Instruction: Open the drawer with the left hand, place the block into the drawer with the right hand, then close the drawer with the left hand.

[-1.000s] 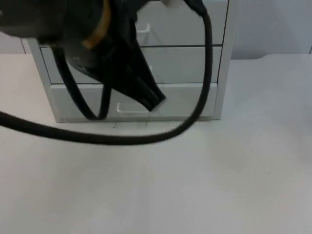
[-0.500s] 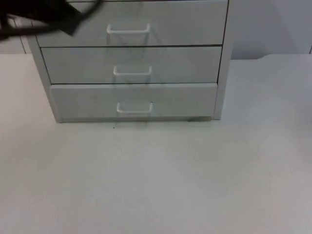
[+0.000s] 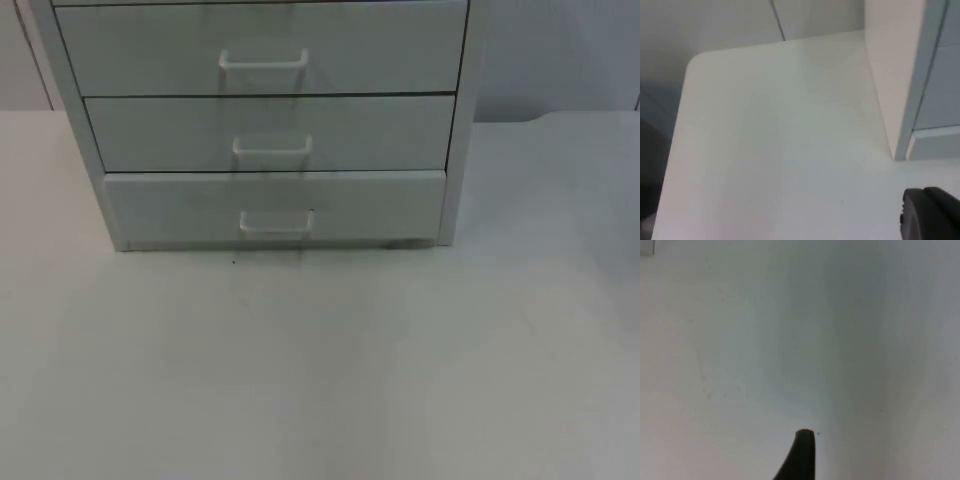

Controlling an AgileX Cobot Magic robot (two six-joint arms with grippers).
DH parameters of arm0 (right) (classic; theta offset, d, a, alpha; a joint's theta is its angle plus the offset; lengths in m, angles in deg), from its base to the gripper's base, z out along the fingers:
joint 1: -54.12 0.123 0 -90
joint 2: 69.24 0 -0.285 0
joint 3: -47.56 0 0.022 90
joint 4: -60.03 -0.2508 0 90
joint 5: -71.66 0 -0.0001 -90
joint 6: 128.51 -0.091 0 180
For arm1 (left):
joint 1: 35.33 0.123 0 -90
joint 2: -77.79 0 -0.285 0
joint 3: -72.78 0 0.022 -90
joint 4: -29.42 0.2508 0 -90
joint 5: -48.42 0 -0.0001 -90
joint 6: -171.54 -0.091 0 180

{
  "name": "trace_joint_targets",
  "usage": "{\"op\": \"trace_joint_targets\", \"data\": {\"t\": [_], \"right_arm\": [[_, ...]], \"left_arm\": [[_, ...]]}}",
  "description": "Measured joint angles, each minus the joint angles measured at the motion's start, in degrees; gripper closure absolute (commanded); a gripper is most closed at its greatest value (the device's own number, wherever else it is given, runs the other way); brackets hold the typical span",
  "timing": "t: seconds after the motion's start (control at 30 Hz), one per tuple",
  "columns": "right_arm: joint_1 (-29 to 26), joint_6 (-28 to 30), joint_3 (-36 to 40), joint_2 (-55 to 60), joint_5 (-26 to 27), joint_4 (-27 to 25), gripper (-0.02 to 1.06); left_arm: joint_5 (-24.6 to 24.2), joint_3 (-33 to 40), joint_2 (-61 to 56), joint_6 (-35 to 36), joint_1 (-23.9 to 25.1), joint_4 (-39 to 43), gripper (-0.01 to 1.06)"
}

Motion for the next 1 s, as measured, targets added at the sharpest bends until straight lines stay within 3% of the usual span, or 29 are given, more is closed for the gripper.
{"op": "trace_joint_targets", "data": {"t": [0.17,0.3,0.53,0.8,1.0], "right_arm": [[0.0,0.0,0.0,0.0,0.5,-0.57,0.27],[0.0,0.0,0.0,-1.06,1.46,-0.99,0.27],[0.0,1.88,0.0,-10.07,2.25,-0.99,0.27],[0.0,2.72,0.84,-30.23,2.39,-1.26,0.27],[0.0,3.19,3.37,-40.72,2.49,-1.26,0.27]], "left_arm": [[-0.05,0.23,-1.49,-7.87,6.67,-10.34,1.05],[-0.15,2.17,-1.72,-12.08,8.47,-16.15,1.05],[1.92,7.43,-4.76,-14.42,8.6,-19.85,1.05],[4.18,10.02,-18.13,-14.85,6.26,-20.72,1.05],[-0.31,10.02,-25.54,-14.85,5.97,-20.94,1.05]]}}
